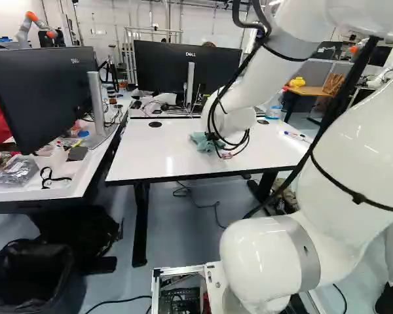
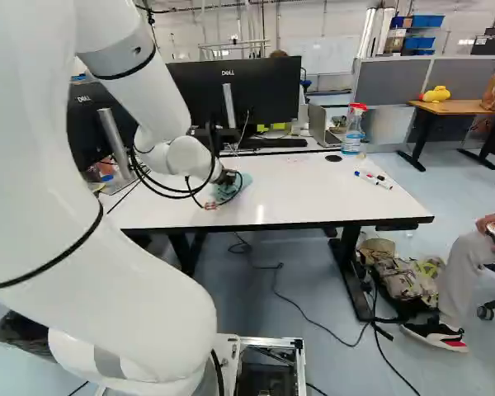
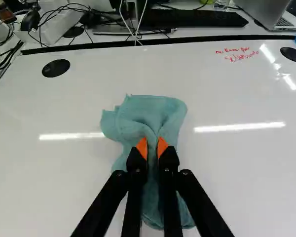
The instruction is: Clean the table with the green towel
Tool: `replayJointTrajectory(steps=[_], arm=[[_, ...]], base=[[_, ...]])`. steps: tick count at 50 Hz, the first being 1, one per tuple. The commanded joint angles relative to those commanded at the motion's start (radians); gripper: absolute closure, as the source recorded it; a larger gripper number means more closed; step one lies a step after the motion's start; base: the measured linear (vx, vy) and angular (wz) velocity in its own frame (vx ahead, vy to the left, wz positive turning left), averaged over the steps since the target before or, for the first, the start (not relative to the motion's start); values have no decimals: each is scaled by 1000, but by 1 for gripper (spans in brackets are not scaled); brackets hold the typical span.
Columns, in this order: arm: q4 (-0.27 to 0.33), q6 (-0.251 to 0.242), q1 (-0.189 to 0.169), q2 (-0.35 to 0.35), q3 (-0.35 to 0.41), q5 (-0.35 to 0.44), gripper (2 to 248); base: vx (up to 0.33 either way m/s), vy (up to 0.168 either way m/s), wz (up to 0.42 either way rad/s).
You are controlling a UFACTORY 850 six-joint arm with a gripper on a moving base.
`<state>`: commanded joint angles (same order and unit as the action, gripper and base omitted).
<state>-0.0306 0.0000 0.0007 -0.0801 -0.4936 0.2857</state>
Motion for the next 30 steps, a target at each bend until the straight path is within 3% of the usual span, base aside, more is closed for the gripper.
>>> replayJointTrajectory(steps=[30], arm=[[0, 0, -2, -4, -2, 0, 208]], base=[[0, 0, 0]])
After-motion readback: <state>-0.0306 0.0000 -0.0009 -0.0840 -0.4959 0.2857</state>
